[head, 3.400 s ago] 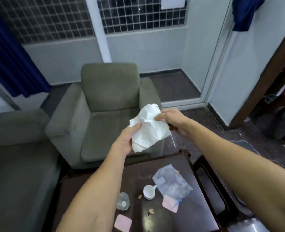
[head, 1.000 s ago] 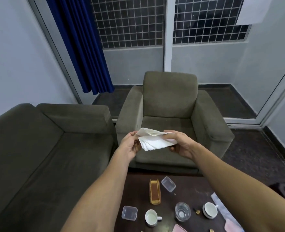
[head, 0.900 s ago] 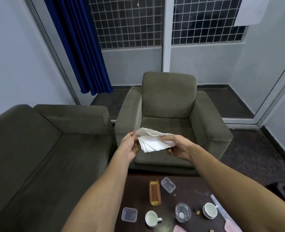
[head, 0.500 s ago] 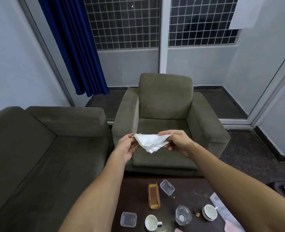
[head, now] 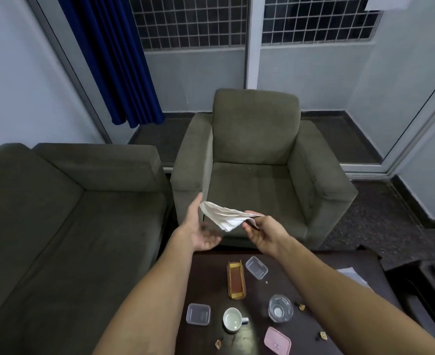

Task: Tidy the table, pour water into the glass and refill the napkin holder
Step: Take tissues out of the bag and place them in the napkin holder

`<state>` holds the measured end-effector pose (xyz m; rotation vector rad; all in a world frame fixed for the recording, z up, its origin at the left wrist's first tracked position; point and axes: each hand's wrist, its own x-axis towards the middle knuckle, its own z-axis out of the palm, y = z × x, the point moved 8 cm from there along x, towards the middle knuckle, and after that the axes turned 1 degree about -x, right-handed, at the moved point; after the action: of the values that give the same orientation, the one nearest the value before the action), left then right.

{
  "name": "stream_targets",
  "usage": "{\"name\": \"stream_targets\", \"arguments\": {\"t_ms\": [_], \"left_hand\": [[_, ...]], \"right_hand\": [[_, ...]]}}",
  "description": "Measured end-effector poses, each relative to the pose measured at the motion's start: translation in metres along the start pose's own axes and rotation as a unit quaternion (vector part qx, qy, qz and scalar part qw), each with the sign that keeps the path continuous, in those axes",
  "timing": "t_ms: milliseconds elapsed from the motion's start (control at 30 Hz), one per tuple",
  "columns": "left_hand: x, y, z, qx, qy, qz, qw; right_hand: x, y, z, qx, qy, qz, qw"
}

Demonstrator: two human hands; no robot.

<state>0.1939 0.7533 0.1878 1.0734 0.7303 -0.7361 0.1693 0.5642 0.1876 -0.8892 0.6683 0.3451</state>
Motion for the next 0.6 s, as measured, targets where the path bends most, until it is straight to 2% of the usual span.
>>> {"name": "stream_targets", "arguments": {"t_ms": [67, 133, 367, 600], "left_hand": [[-0.003, -0.001, 0.012, 0.007, -0.051, -0.004, 0.999], [-0.006, 0.006, 0.02, 0.031, -0.063, 0.013, 0.997], [0.006, 0.025, 0.01, 0.227, 0.047, 0.036, 0.972], [0.032, 0.022, 0.006, 0.335, 0.101, 0.063, 0.935]], "right_hand": [[0.001, 0.005, 0.005, 0.008, 0.005, -0.001, 1.0], [0.003, 0.009, 0.01, 0.005, 0.006, -0.003, 1.0], [0.003, 0.039, 0.005, -0.051, 0.005, 0.016, 0.999], [0.002, 0.075, -0.023, -0.023, 0.0, 0.074, 0.997]]}}
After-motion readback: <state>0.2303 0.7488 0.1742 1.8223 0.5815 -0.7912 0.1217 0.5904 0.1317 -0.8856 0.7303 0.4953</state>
